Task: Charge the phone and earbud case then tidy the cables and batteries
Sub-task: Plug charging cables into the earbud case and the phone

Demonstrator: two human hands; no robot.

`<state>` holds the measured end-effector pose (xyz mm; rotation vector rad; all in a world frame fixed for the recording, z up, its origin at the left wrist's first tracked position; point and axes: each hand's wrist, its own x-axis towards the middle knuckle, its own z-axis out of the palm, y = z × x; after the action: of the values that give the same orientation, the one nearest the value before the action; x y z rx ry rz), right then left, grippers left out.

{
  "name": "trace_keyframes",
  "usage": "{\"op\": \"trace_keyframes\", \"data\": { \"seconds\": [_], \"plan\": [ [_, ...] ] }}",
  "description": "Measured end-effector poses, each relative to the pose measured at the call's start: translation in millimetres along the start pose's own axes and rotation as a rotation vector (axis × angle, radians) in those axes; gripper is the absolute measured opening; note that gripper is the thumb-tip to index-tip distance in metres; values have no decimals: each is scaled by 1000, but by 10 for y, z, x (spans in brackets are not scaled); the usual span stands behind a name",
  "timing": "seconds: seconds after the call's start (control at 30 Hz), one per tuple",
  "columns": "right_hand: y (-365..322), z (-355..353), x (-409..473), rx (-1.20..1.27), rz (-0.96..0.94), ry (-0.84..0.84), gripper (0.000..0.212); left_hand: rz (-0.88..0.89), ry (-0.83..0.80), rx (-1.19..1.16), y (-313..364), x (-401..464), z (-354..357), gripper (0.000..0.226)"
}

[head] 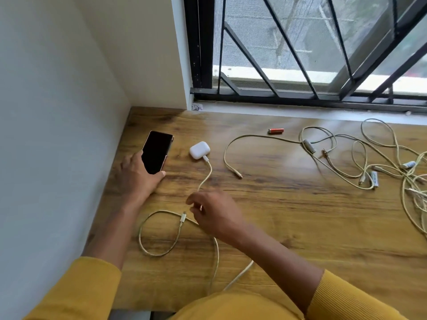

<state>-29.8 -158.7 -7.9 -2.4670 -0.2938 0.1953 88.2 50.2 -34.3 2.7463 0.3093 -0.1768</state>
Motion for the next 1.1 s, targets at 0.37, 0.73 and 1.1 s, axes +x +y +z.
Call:
{"op": "trace_keyframes", "data": {
  "seconds": [0.37,0.73,1.1],
  "plan": [
    [-260,235,116,-151,199,-187,34,-133,-112,-22,-65,-8,-42,113],
    [-245,279,119,64,156,-78,13,-218,-175,-1257,-68,-318,-237,70],
    [-347,-148,206,862,263,12,12,-330,-311,-1702,200,-633,-370,25]
  ]
}}
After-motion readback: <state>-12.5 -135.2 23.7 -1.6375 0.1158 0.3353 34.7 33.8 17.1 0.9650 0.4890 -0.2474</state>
